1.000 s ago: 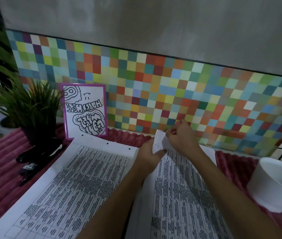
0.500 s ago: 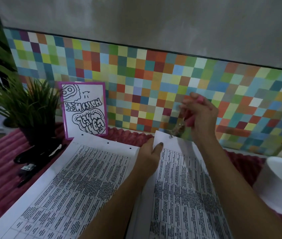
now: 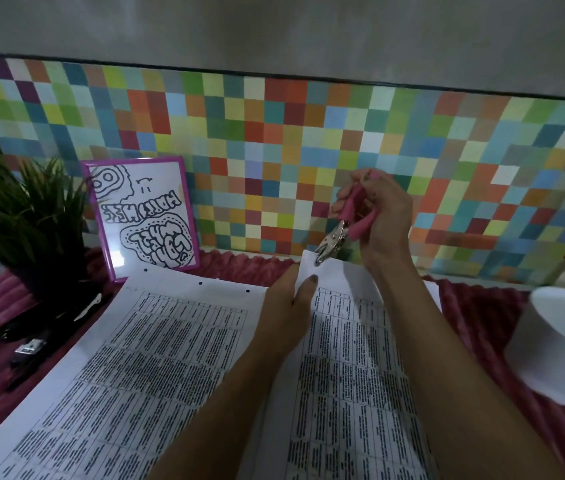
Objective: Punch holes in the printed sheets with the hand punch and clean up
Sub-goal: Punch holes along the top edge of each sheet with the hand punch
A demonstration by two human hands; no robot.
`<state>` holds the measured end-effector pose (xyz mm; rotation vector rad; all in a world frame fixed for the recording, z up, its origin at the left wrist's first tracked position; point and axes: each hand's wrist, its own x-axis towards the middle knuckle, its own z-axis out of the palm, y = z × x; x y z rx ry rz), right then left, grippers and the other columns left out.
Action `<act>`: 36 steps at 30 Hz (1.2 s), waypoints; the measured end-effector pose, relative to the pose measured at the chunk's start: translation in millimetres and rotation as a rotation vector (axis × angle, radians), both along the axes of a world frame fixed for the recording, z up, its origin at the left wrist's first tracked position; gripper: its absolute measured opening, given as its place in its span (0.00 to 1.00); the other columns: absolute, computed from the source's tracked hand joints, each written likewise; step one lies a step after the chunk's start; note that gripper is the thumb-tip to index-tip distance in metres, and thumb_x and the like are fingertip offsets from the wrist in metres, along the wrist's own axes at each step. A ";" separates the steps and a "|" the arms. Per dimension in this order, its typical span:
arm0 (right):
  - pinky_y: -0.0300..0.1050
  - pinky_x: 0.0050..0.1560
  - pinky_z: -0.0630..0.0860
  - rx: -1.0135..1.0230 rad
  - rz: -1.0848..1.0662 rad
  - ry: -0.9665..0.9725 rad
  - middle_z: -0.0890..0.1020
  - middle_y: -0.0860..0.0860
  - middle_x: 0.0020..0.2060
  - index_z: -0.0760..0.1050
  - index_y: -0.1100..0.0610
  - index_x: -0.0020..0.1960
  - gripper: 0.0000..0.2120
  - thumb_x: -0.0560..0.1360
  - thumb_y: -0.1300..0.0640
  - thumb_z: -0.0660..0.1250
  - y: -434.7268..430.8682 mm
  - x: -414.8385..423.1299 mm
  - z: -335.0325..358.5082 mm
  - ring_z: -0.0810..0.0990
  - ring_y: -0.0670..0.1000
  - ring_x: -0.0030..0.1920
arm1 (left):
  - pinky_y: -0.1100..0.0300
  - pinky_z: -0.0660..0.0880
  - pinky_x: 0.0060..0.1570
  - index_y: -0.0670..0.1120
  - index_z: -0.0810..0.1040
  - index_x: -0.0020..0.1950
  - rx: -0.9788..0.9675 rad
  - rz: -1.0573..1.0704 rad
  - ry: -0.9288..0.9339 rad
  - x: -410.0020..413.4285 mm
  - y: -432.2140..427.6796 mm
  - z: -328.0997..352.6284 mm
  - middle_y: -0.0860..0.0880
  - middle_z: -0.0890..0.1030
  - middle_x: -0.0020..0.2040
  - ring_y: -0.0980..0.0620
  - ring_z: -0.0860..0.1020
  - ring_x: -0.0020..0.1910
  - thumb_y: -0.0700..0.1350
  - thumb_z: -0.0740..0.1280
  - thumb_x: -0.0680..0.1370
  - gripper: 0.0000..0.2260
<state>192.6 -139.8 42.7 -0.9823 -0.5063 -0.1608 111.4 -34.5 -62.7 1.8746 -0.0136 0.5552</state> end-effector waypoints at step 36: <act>0.42 0.29 0.74 -0.063 0.047 0.132 0.77 0.55 0.27 0.76 0.61 0.40 0.10 0.74 0.56 0.62 6.0 -0.4 -5.3 0.74 0.53 0.25 | 0.50 0.73 0.38 0.46 0.76 0.48 0.033 0.012 0.043 -5.3 -5.1 4.8 0.41 0.79 0.38 0.45 0.75 0.35 0.44 0.56 0.83 0.10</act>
